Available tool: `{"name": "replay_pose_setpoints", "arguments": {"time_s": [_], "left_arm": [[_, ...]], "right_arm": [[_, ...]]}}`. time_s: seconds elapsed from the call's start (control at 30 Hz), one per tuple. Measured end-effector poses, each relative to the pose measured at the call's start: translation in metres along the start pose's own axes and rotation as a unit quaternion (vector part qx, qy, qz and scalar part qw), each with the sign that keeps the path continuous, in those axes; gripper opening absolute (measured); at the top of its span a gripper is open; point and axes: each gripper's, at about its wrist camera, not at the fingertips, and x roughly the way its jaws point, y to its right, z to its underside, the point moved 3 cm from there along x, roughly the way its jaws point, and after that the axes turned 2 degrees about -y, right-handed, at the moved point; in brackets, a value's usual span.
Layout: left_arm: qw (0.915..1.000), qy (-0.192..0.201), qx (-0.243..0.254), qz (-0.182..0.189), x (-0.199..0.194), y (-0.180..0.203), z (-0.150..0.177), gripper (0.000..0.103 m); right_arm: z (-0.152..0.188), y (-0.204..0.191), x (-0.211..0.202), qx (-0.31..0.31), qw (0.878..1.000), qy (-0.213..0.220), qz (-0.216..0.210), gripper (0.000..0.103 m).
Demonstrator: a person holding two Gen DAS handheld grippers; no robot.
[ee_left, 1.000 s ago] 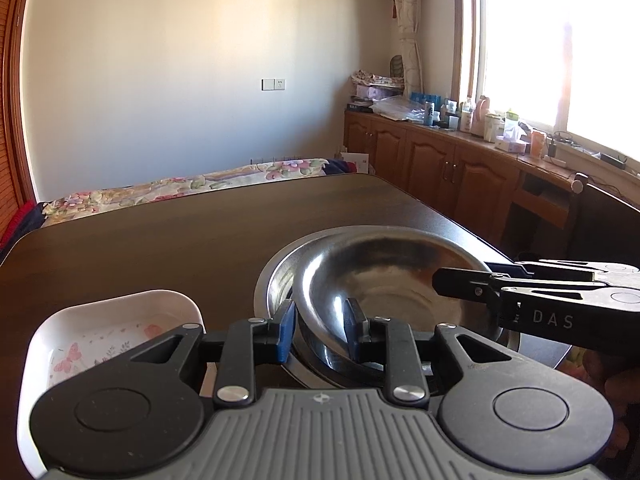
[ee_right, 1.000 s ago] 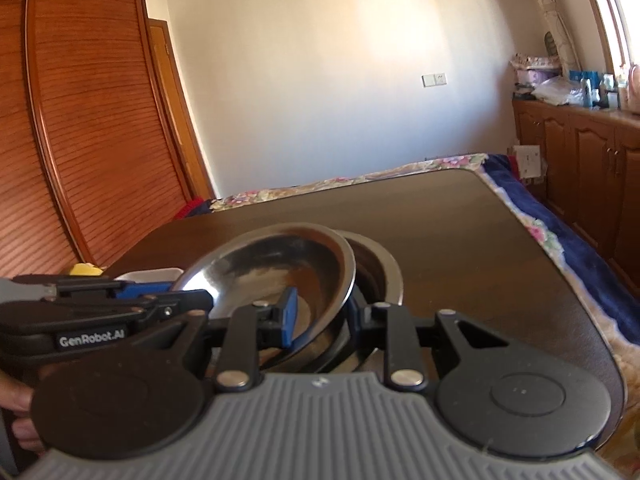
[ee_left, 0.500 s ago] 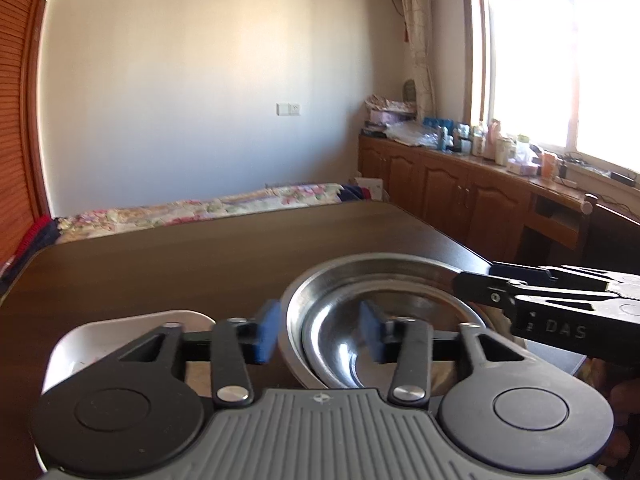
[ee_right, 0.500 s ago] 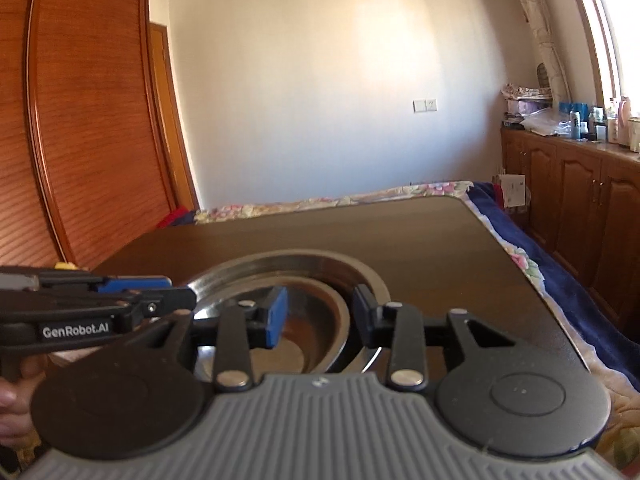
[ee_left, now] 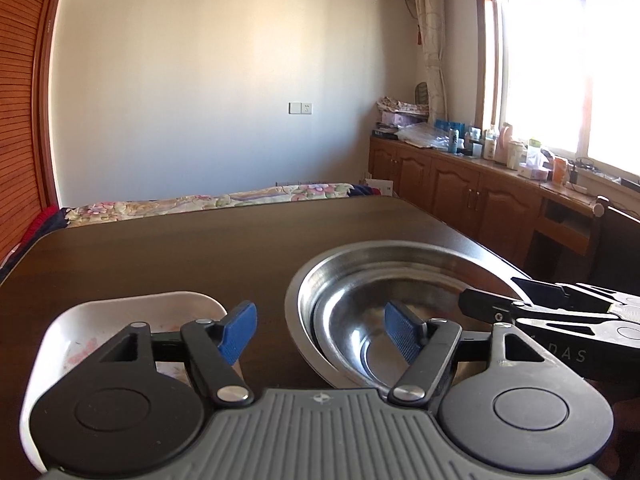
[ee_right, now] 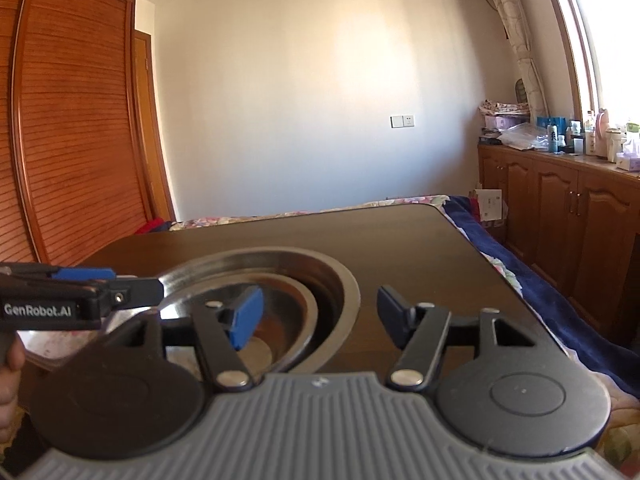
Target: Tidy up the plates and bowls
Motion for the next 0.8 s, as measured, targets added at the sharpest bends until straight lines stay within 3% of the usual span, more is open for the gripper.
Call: {"name": "replay_pose_setpoints", "arguments": {"time_s": [0.17, 0.53, 0.8], "left_arm": [[0.9999, -0.01, 0.004, 0.006, 0.005, 0.001, 0.003, 0.071], [0.9994, -0.031, 0.001, 0.018, 0.011, -0.001, 0.008, 0.049], [0.9995, -0.028, 0.005, 0.012, 0.01, 0.002, 0.011, 0.046]], "right_arm": [[0.006, 0.001, 0.001, 0.01, 1.0, -0.007, -0.006, 0.065], [0.006, -0.005, 0.003, 0.005, 1.0, -0.014, -0.025, 0.064], [0.006, -0.003, 0.005, 0.008, 1.0, -0.013, -0.022, 0.048]]}}
